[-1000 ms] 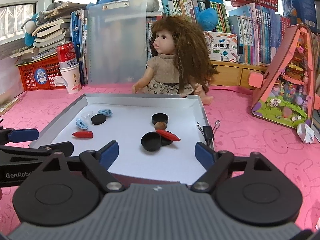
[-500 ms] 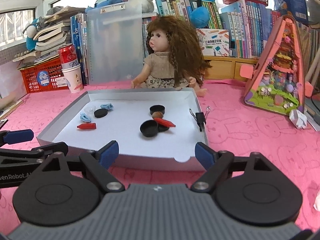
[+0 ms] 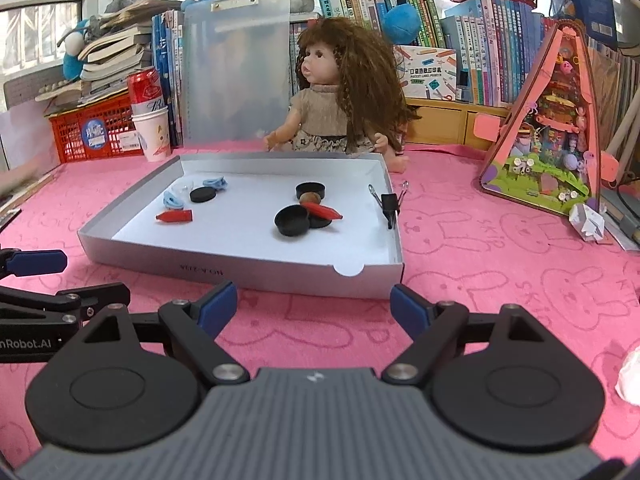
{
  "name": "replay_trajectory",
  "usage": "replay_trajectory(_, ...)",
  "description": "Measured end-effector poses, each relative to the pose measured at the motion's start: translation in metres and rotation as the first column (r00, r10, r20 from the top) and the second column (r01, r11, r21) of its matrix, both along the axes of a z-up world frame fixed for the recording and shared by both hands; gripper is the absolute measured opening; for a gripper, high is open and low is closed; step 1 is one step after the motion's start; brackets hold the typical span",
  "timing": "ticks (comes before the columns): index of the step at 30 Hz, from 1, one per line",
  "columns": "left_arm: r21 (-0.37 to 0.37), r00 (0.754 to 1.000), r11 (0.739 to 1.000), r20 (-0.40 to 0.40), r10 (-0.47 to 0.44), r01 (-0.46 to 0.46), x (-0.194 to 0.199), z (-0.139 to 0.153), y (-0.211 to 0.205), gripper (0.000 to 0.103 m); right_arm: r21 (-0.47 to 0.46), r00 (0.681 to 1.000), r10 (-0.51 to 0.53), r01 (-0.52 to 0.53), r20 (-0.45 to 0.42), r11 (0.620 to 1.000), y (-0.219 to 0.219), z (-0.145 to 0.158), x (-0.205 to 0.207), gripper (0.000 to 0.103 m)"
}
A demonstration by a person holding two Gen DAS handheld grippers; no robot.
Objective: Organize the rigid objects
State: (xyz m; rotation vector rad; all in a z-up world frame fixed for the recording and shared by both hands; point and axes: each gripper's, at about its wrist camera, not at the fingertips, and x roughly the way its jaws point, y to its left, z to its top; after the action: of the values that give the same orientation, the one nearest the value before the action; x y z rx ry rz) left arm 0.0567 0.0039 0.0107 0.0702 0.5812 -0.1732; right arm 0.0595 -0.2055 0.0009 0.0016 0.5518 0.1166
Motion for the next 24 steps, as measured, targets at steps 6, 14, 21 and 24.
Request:
replay_trajectory(6,0.011,1.0,1.0,-0.014,0.016,-0.016,0.001,-0.008,0.001,0.085,-0.003,1.0,-0.008,0.008,-0.018,1.0,0.0,-0.008,-0.003,0.09)
replay_trajectory(14,0.024,0.999,0.998,-0.014,0.051,-0.051,0.011,-0.017,0.005,0.086,-0.006,0.997,-0.062,0.062,-0.039,0.998,-0.005,-0.017,0.003,0.093)
replay_trajectory(21,0.014,0.996,0.997,-0.027,0.08,-0.079,0.021,-0.024,0.007,0.088,-0.007,0.995,-0.081,0.081,-0.056,0.997,-0.004,-0.022,0.009,0.095)
replay_trajectory(24,0.013,0.996,0.996,-0.033,0.088,-0.088,0.024,-0.026,0.008,0.089,-0.006,0.994,-0.084,0.084,-0.066,0.996,-0.002,-0.023,0.011,0.095)
